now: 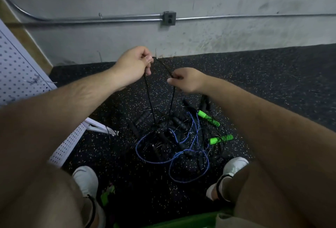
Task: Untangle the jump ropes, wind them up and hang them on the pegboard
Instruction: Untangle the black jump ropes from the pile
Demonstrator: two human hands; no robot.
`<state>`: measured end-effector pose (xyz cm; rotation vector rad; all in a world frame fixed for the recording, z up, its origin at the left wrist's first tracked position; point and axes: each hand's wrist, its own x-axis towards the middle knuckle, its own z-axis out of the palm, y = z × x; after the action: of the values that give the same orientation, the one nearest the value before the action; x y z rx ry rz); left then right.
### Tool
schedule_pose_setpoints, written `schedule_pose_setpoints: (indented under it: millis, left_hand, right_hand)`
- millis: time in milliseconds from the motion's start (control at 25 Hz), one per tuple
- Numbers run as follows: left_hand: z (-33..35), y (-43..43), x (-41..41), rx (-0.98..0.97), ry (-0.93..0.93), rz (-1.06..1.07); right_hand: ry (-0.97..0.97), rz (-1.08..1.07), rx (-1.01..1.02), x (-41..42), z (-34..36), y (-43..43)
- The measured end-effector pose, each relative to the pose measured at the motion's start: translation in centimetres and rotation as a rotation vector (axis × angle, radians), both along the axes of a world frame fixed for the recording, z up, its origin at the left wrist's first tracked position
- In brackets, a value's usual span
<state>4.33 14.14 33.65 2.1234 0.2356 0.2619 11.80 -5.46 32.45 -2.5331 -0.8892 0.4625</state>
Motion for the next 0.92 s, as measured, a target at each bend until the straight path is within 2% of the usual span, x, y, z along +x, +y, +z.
schedule_pose_setpoints:
  millis: [200,320,400,480,600,760,840,920]
  left_hand:
    - [1.8,0.8,0.4,-0.393,-0.248,0.112]
    - [2.7,-0.1,0.1,-0.486,-0.300,0.095]
    - [2.6,-0.6,0.0,-0.502,-0.274,0.062]
    - [2.4,-1.0,0.0,-0.554,-0.269,0.042]
    - [2.5,-1.6,0.1,-0.644,-0.274,0.051]
    - [2.6,-2.2,0.0,-0.720,-0.236,0.009]
    - [1.8,-1.9,0.0,-0.703,-0.147,-0.015]
    - [-0.1,-1.8,-0.2,-0.614,0.022,-0.073]
  right_hand:
    - [0.196,0.038,0.153,-0.8,-0.4,1.0]
    - [0.247,-0.022,0.392,-1.0,-0.2,1.9]
    - [0.263,-0.108,0.565,-1.0,0.5,2.2]
    - [0.320,-0.107,0.614,-1.1,0.8,2.4]
    - [0.437,-0.056,0.490,-1.9,0.1,2.7]
    - [0.305,-0.095,0.411,-2.7,-0.3,3.5]
    - [0.305,-0.157,0.478,-2.5,0.4,3.5]
    - [0.352,-0.210,0.603,-2.0,1.5,3.3]
